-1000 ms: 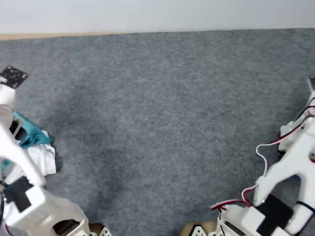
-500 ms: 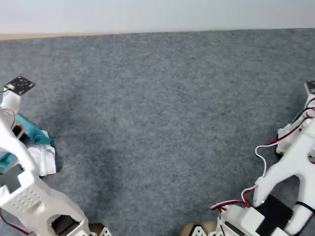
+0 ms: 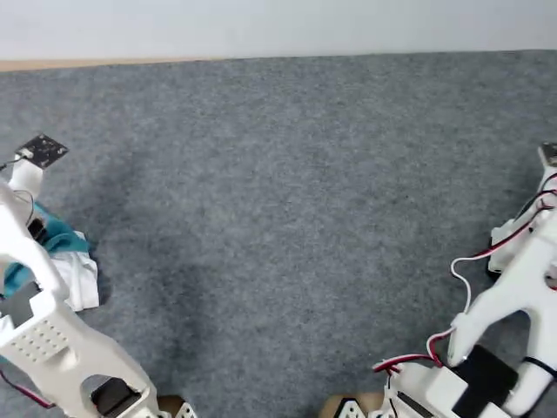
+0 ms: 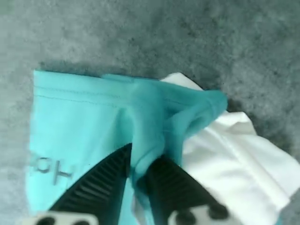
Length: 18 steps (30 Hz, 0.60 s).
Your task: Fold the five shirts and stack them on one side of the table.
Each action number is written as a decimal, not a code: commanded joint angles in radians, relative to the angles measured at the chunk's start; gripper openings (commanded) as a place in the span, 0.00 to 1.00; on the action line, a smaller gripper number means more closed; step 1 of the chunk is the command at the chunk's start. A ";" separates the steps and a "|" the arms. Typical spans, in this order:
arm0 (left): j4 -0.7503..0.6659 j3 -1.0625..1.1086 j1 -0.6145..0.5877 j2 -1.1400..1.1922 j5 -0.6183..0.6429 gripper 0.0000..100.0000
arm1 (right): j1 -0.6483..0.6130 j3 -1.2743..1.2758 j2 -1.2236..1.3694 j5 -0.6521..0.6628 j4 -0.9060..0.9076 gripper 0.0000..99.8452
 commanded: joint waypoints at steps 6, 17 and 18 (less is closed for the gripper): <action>0.149 -0.300 0.072 -0.281 0.212 0.00 | -0.015 -0.009 -0.139 -0.008 0.042 0.01; 0.143 -0.670 0.350 -0.509 0.546 0.00 | -0.013 -0.008 -0.222 -0.005 0.042 0.01; 0.143 -0.705 0.390 -0.514 0.565 0.00 | -0.012 -0.008 -0.223 -0.005 0.042 0.01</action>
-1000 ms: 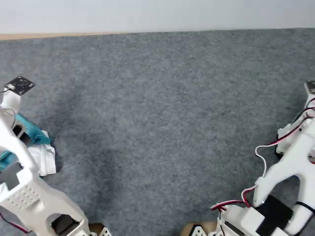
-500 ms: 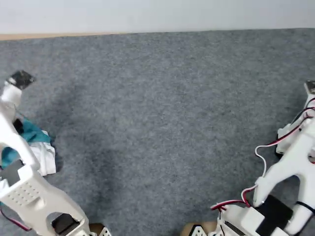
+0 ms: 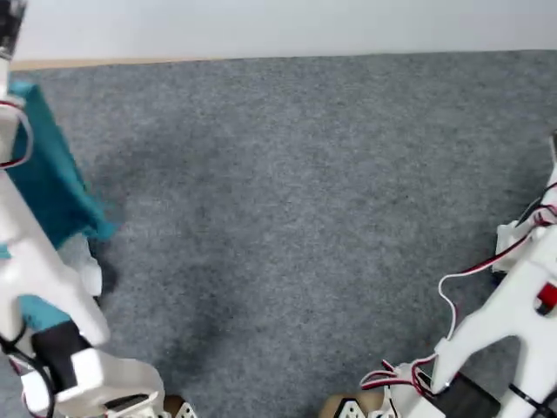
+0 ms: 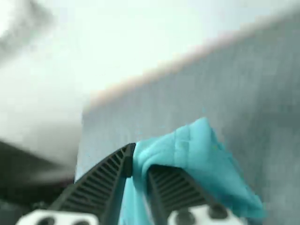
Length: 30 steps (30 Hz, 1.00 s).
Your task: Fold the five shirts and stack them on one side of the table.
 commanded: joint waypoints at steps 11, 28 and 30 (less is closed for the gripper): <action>-0.137 -0.237 0.552 -0.074 0.144 0.00 | -0.010 0.115 -0.128 -0.003 0.042 0.01; -0.292 -0.228 0.942 -0.064 0.140 0.00 | -0.013 0.238 -0.232 0.103 0.038 0.01; -0.290 -0.214 0.924 -0.057 0.140 0.00 | -0.013 0.238 -0.234 0.103 0.038 0.01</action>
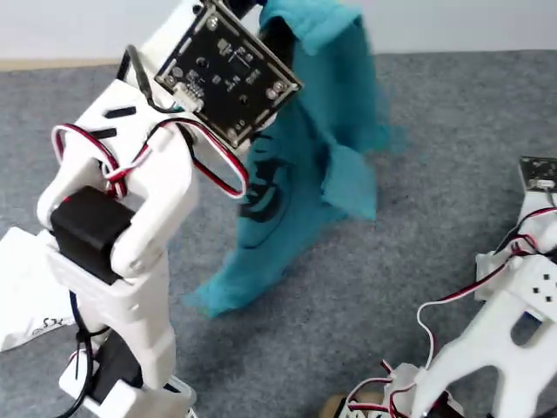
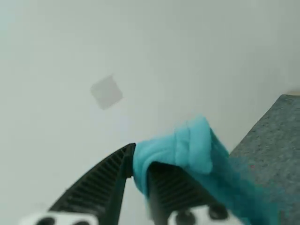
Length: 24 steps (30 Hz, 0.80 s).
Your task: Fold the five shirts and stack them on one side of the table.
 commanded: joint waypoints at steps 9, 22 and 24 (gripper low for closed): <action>0.198 0.214 -0.236 -0.012 0.011 0.00 | -0.101 -0.006 -0.030 0.009 0.036 0.01; 0.044 1.079 -0.620 -0.011 0.009 0.00 | -0.648 0.000 0.007 0.003 -0.002 0.01; -0.038 1.175 -0.672 -0.011 0.009 0.00 | -0.702 0.002 0.058 0.003 -0.024 0.01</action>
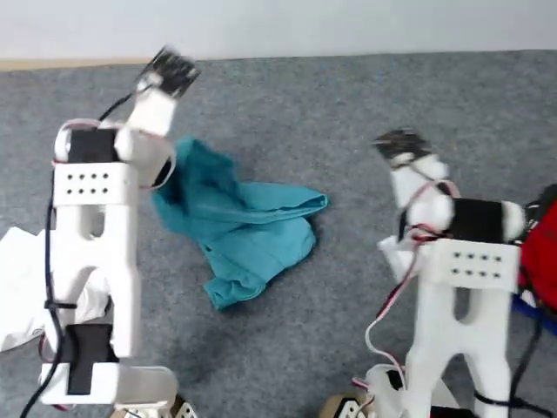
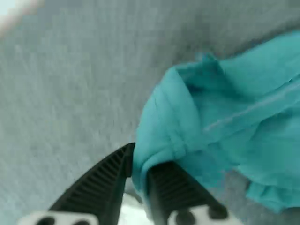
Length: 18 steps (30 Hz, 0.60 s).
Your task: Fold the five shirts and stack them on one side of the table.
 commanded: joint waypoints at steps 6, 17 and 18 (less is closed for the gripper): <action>-0.256 0.300 -0.206 -0.011 0.009 0.00 | -0.251 -0.025 0.202 0.002 -0.033 0.01; -0.290 0.346 -0.479 -0.011 0.009 0.01 | -0.550 -0.144 0.410 -0.121 -0.021 0.11; -0.288 0.346 -0.486 -0.011 0.009 0.01 | -0.570 -0.146 0.424 -0.118 -0.021 0.15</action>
